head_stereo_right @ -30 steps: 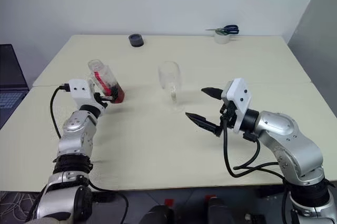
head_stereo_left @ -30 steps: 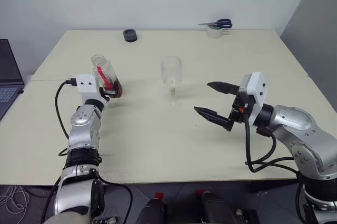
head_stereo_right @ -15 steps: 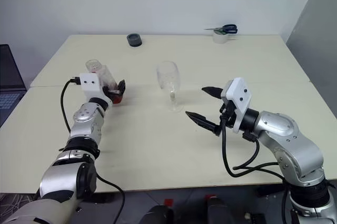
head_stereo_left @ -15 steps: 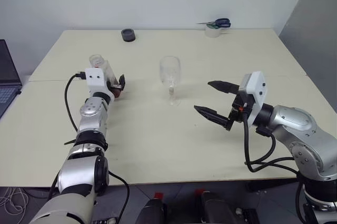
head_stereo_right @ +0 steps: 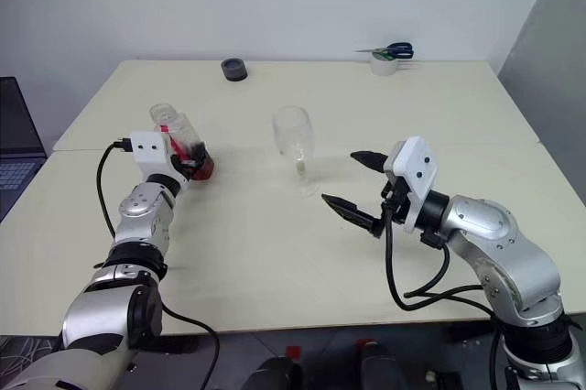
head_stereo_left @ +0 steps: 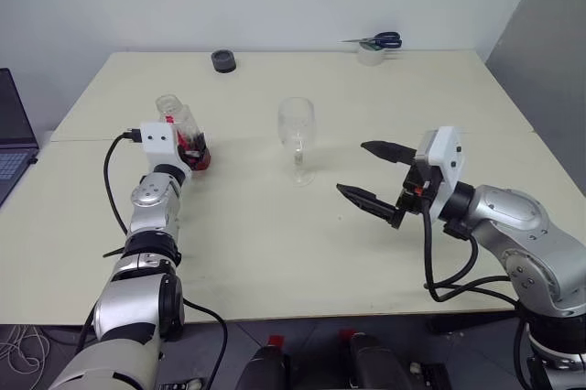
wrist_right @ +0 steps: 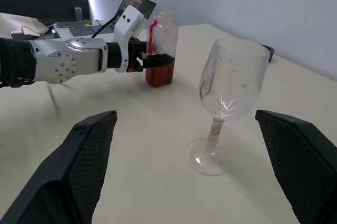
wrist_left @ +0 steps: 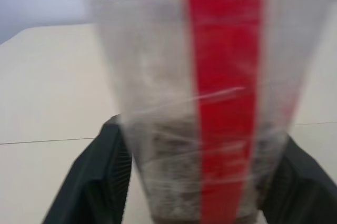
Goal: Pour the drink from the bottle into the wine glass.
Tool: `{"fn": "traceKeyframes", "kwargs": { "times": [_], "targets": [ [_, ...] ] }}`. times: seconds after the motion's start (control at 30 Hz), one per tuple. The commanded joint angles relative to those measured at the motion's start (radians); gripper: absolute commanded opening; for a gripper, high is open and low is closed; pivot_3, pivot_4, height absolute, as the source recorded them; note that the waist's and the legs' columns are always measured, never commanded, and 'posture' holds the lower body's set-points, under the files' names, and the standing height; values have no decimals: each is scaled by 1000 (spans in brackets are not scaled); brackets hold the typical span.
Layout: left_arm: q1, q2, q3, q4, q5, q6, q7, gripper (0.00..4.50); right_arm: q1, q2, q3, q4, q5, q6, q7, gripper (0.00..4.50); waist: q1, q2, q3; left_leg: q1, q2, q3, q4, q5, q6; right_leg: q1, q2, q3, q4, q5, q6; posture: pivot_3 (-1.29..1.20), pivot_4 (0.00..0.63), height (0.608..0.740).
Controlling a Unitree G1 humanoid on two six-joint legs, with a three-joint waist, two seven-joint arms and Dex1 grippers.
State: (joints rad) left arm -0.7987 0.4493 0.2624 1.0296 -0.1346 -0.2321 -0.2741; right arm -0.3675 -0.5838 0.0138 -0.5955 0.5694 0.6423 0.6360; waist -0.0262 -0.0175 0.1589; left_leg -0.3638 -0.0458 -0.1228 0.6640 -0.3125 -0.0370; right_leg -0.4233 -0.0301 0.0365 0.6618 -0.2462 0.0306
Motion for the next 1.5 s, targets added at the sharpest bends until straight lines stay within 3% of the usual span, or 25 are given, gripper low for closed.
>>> {"fn": "traceKeyframes", "kwargs": {
  "times": [0.03, 0.5, 0.83, 1.1, 1.5],
  "targets": [
    [-12, 27, 10, -16, -4, -29, -3, 1851, -17, 1, -7, -18, -5, -21, 0, 4500, 0, 0, 0, 0, 0, 0, 0, 0, 0, 0, 0, 0, 0, 0, 0, 0, 150, 740],
    [-69, 19, -28, -86, 7, -4, -37, 1737, -95, 32, -35, 12, 0, 2, -73, 4500, 0, -1, 0, 0, 0, 0, 0, 0, 0, -1, 0, 0, 1, 0, 0, 0, 150, 740],
    [-250, 74, -249, -120, 200, -152, -205, 1737, -141, 92, -17, 115, -87, -92, -113, 4500, -1, -3, 1, -1, -2, 1, 0, 0, 0, -2, -1, 0, 1, 0, 0, 0, 150, 740],
    [-360, 101, -305, -51, 256, -239, -275, 1737, -192, 161, -28, 146, -97, -96, -165, 4500, -8, -3, 1, -1, -1, 3, 0, 0, 0, -4, -1, 2, 2, 0, 0, 0, 150, 740],
    [-427, 181, -445, 38, 451, -409, -250, 1737, -230, 205, -5, 156, -116, -91, -177, 4500, -7, -3, 1, -2, -2, 3, 0, 0, 0, -4, 0, 1, 2, 0, 0, 0, 150, 740]
  ]
}}
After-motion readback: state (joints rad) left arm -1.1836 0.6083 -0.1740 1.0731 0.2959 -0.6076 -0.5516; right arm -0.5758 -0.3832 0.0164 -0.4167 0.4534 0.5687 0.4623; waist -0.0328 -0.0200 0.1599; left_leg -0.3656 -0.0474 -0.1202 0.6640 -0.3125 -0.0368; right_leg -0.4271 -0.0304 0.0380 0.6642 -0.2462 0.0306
